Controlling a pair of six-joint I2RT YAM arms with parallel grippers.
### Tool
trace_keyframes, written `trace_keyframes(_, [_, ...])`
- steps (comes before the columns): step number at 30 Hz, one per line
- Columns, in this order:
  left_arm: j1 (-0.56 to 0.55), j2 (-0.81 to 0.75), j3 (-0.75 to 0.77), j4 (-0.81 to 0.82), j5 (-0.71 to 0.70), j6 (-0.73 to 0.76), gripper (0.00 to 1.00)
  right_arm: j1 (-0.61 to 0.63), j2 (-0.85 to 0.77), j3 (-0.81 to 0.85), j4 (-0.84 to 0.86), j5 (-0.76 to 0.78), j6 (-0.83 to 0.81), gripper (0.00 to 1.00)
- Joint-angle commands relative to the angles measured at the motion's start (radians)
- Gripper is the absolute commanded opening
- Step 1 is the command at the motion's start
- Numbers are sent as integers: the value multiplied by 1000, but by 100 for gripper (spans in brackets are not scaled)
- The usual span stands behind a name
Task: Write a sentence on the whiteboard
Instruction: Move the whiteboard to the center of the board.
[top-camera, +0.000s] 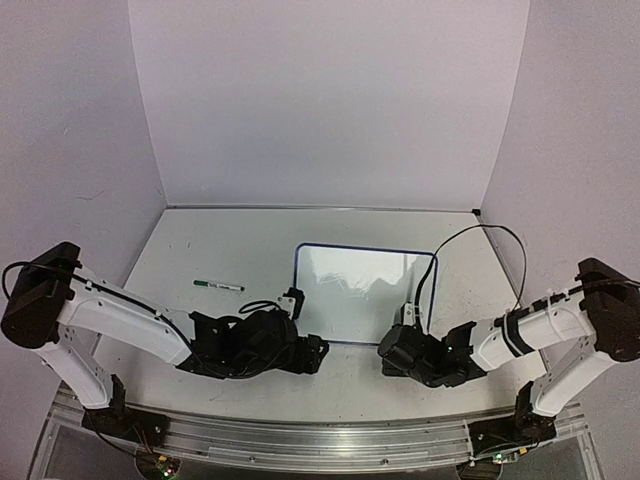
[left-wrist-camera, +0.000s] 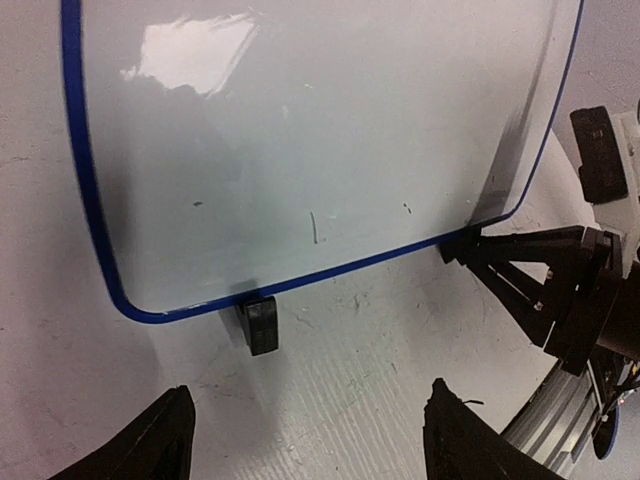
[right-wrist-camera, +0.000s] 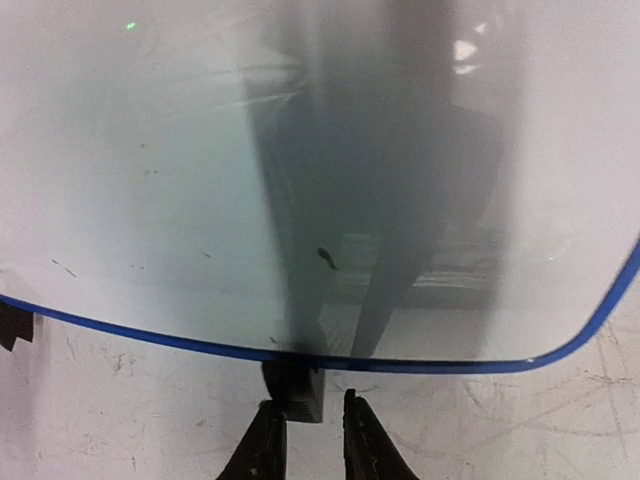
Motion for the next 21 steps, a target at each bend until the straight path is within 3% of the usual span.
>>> trace_keyframes(1, [-16, 81, 113, 51, 120, 46, 79, -13, -48, -26, -149, 123, 104, 29])
trace_keyframes(9, [-39, 168, 176, 51, 100, 24, 73, -23, -141, -52, -204, 168, 153, 40])
trace_keyframes(13, [-38, 156, 155, 37, 33, -15, 74, -22, -264, -64, -128, 121, -15, 48])
trace_keyframes(21, [-36, 172, 188, -92, -65, -63, 79, -21, -491, -4, -124, 98, -172, 66])
